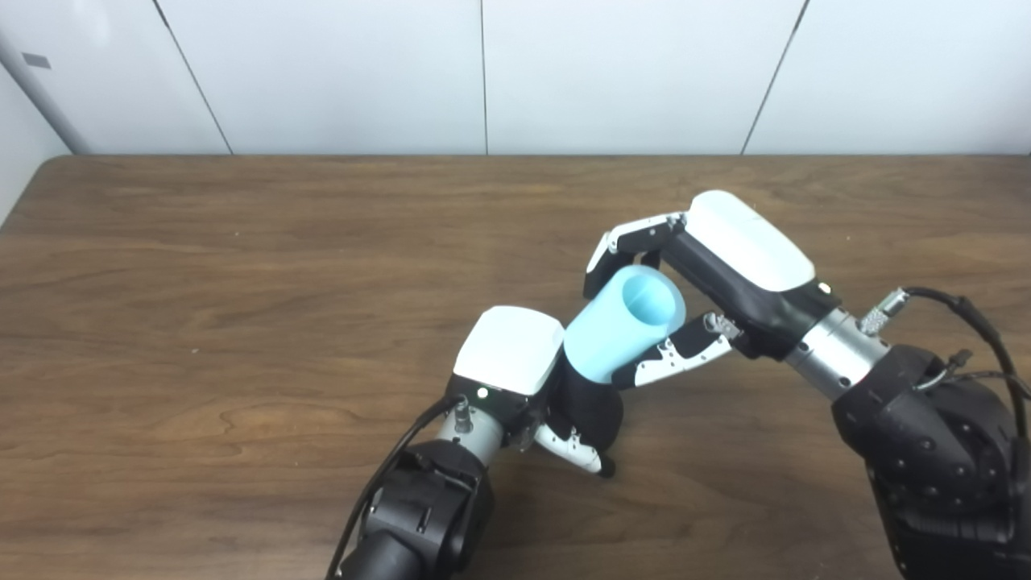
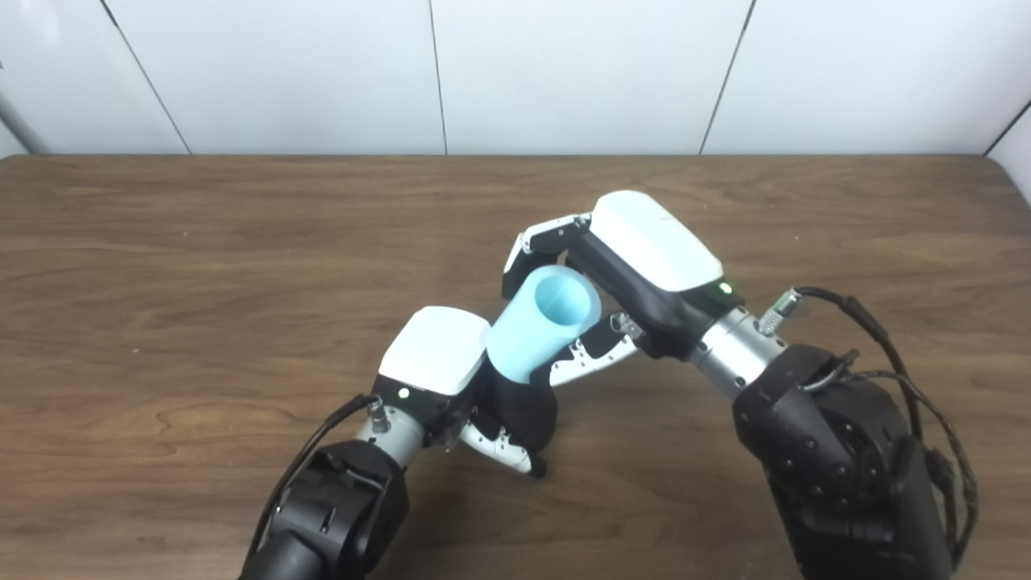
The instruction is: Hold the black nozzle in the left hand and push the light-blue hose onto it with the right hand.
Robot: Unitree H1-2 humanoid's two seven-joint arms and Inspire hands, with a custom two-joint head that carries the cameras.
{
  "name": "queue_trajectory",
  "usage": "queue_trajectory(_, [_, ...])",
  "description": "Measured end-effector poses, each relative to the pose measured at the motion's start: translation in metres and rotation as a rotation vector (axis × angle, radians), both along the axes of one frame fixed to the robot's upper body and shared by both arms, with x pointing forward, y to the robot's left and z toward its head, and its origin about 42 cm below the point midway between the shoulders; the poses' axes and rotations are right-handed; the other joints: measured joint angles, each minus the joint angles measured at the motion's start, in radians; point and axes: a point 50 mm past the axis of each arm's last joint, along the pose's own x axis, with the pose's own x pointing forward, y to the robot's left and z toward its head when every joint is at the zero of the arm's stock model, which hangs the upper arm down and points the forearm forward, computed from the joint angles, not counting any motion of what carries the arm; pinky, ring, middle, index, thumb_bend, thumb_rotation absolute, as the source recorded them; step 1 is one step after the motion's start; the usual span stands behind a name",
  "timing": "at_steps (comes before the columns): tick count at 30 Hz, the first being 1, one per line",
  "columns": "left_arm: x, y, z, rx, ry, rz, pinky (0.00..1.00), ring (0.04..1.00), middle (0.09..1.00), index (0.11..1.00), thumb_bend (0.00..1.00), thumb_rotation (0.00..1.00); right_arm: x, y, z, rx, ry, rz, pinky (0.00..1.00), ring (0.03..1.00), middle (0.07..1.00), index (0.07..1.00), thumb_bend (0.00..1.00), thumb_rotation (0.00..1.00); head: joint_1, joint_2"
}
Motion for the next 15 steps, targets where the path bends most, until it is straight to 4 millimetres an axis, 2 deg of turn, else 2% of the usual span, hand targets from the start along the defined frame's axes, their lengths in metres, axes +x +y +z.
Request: queue_trajectory(15, [-0.0010, -0.0029, -0.0003, 0.026, -0.015, -0.002, 0.76, 0.659, 0.554, 0.446, 0.51, 0.00, 0.0025, 0.0029, 0.0022, -0.019, -0.003, 0.014, 0.47, 0.588, 0.513, 0.468, 0.53, 0.00, 0.000, 0.006])
